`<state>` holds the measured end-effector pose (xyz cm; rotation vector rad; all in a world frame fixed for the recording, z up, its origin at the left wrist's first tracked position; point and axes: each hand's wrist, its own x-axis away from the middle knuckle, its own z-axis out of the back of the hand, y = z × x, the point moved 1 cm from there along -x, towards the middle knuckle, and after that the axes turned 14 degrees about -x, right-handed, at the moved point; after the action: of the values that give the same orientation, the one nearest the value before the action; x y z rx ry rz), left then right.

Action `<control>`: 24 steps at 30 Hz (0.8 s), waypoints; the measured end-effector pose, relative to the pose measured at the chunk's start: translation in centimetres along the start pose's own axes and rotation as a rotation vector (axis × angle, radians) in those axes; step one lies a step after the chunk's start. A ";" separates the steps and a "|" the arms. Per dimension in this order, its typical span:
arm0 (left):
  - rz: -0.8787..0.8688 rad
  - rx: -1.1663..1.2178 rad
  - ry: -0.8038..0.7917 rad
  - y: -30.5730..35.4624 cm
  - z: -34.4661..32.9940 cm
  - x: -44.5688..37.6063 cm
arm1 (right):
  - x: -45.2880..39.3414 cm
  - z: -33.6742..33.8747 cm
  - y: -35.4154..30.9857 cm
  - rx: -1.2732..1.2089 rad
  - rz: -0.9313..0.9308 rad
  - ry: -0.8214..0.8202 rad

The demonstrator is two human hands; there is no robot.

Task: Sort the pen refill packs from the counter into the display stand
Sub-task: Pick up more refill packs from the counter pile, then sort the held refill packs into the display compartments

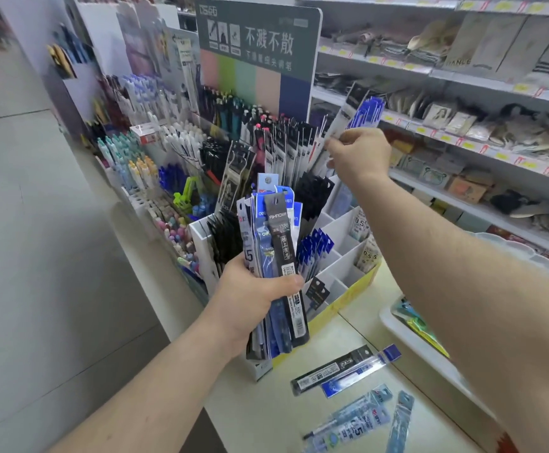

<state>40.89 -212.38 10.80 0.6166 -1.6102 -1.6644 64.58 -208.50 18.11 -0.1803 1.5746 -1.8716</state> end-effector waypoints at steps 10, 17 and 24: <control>0.025 0.011 -0.036 -0.2 0.5 0.1 | -0.2 -1.3 0.1 0.312 -0.255 -0.300; 0.070 0.047 -0.087 -0.9 0.1 0.2 | 5.3 2.4 -1.2 -0.031 -0.137 -0.065; 0.020 0.041 -0.162 -1.3 -1.1 0.4 | 17.7 3.0 0.6 -0.215 -0.318 -0.346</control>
<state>41.26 -213.41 9.48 0.4944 -1.7635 -1.7070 52.83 -221.11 12.92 -0.8470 1.5640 -1.7734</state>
